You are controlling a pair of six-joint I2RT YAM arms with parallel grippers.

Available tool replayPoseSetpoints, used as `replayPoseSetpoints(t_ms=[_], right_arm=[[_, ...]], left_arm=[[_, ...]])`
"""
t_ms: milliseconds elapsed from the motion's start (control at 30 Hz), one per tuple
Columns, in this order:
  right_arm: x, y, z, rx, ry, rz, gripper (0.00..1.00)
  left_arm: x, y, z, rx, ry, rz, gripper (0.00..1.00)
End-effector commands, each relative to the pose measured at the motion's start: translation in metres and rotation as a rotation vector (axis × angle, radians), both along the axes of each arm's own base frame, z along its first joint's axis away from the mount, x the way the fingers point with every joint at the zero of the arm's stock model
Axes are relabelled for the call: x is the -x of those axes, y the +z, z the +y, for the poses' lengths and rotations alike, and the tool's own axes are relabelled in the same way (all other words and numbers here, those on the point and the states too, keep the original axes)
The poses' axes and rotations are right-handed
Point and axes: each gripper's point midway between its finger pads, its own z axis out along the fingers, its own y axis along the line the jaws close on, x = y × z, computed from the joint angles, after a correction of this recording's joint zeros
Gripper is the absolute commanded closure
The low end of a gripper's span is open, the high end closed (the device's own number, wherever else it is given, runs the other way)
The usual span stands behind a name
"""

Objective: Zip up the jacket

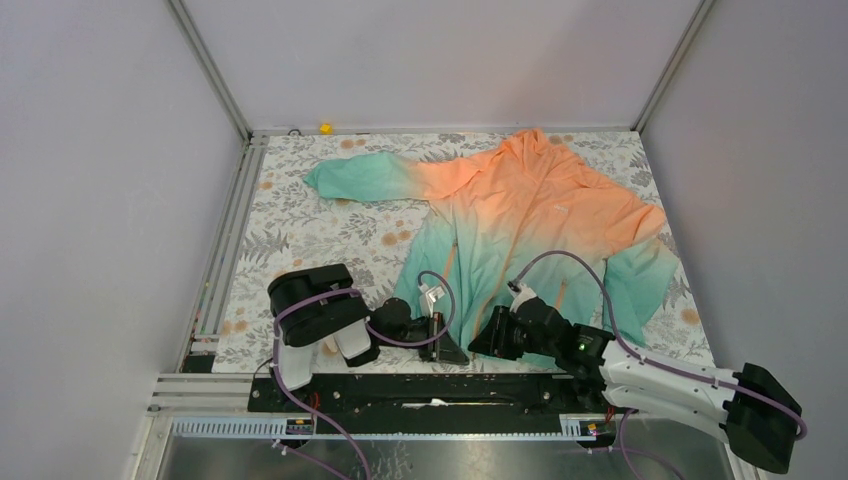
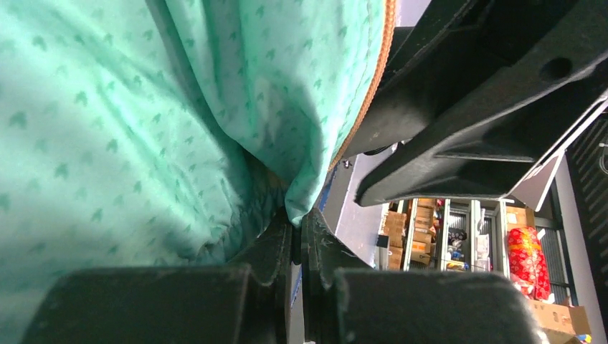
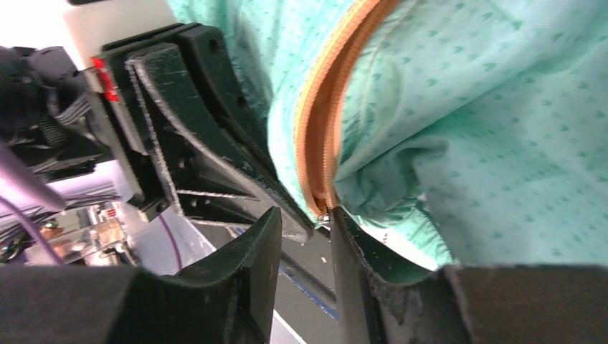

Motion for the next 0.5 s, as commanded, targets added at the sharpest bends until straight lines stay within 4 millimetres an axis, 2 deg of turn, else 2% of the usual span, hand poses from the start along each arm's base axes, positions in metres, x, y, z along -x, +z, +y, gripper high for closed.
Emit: replayPoseSetpoints(t_ms=[0, 133, 267, 467], right_arm=[[0.003, 0.015, 0.006, -0.095, -0.030, 0.020, 0.60], [0.007, 0.019, 0.007, -0.130, -0.041, 0.051, 0.58], [0.010, 0.013, 0.001, -0.095, -0.055, 0.081, 0.45], [0.018, 0.014, 0.002, -0.145, -0.062, 0.127, 0.41]], left_arm=[[0.000, 0.026, -0.005, 0.101, -0.025, -0.024, 1.00], [-0.003, 0.035, -0.008, 0.121, -0.027, -0.035, 1.00], [-0.005, 0.039, -0.008, 0.130, -0.026, -0.033, 1.00], [-0.007, 0.046, -0.008, 0.140, -0.019, -0.043, 1.00]])
